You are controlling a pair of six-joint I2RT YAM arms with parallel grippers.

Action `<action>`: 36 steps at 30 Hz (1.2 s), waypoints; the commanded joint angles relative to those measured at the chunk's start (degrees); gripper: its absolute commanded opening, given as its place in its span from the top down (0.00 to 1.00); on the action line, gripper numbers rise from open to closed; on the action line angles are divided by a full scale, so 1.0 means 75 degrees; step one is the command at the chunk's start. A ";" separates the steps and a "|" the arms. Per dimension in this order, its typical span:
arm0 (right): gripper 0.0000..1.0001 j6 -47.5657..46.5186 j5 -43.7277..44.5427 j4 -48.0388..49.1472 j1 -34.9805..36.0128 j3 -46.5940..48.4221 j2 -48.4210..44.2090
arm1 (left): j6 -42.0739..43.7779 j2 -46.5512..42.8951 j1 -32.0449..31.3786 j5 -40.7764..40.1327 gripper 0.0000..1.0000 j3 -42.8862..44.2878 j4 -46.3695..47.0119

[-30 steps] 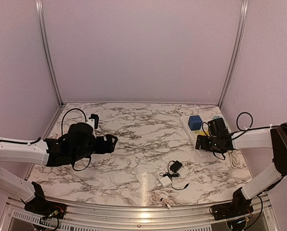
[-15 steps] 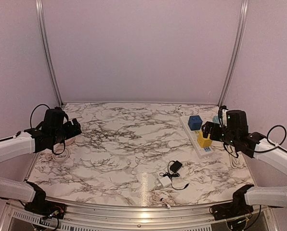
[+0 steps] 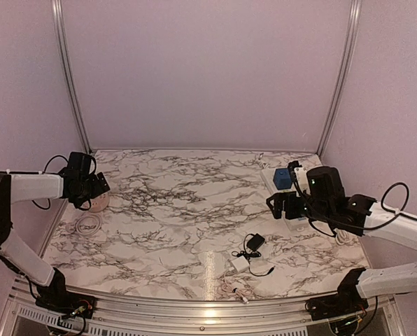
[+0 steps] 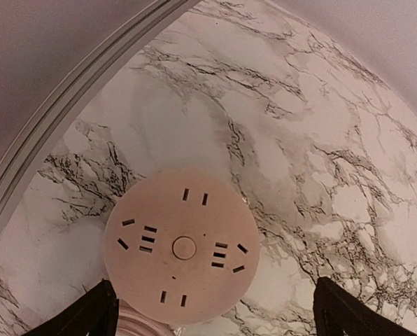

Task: Insert the plug
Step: Move the socket to the center of the board.

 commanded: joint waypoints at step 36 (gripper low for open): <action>0.02 -0.0031 -0.0418 0.0311 0.0387 0.0896 0.1261 | -0.0464 0.2180 -0.0797 0.1579 0.24 0.0057 0.1322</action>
